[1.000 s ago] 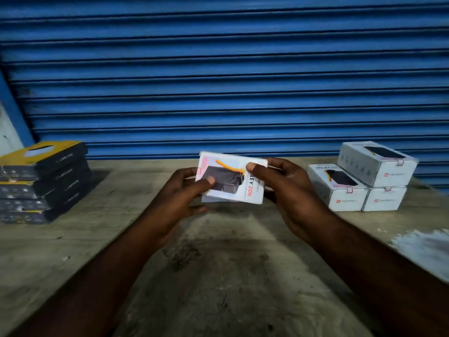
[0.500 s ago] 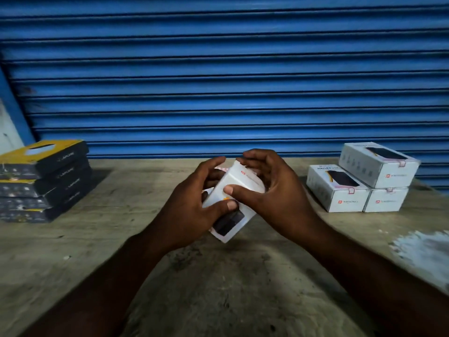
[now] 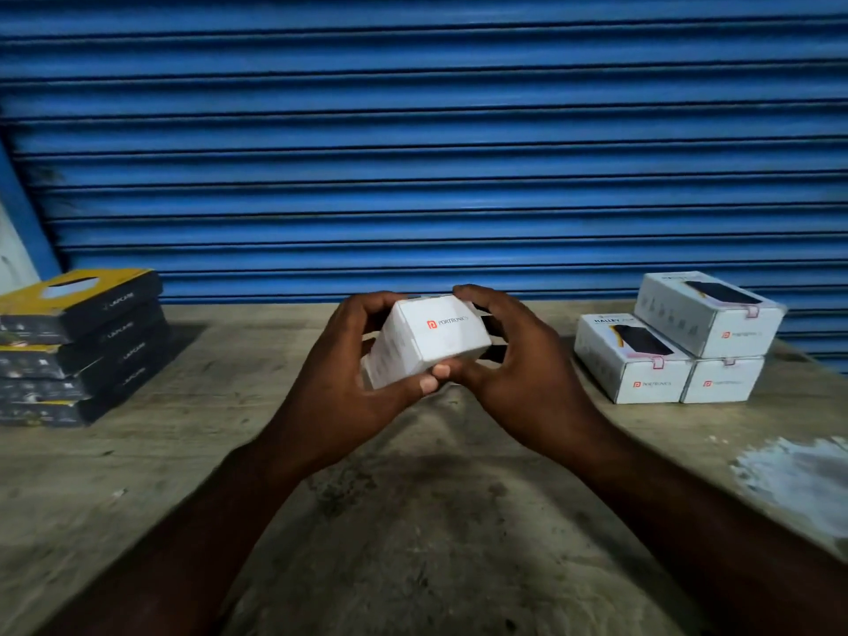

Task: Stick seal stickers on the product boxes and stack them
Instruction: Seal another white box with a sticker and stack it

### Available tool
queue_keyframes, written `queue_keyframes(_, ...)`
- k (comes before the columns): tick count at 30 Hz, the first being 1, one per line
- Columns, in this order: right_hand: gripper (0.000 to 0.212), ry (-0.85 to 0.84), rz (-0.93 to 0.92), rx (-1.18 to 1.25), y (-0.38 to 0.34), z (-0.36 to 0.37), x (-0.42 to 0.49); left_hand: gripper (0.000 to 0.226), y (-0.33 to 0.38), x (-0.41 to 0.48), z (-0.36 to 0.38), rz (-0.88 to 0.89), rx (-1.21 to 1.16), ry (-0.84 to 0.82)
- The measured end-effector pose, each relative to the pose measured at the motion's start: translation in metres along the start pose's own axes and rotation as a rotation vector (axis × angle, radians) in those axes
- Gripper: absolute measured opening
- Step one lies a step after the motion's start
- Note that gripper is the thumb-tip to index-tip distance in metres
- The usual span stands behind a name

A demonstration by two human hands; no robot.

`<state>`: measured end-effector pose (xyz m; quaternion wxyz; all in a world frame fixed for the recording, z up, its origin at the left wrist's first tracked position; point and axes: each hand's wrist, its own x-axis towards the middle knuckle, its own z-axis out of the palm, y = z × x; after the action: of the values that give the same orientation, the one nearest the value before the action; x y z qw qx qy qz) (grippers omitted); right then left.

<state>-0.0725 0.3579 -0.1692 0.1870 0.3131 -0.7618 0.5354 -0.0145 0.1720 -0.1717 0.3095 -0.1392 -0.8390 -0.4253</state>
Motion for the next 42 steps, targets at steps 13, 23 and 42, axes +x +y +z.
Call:
queue_keyframes(13,0.078,-0.199,0.208,0.402,-0.005,-0.005,0.002,0.059,0.004,0.002,0.001,-0.054,-0.235,-0.062)
queue_keyframes(23,0.074,-0.354,0.168,0.587,-0.019,-0.026,0.01,0.095,-0.001,0.006,-0.016,-0.293,-0.579,-0.291)
queue_keyframes(42,0.034,-0.345,0.138,0.471,-0.009,-0.026,0.011,0.068,0.002,0.001,-0.001,-0.377,-0.154,-0.088)
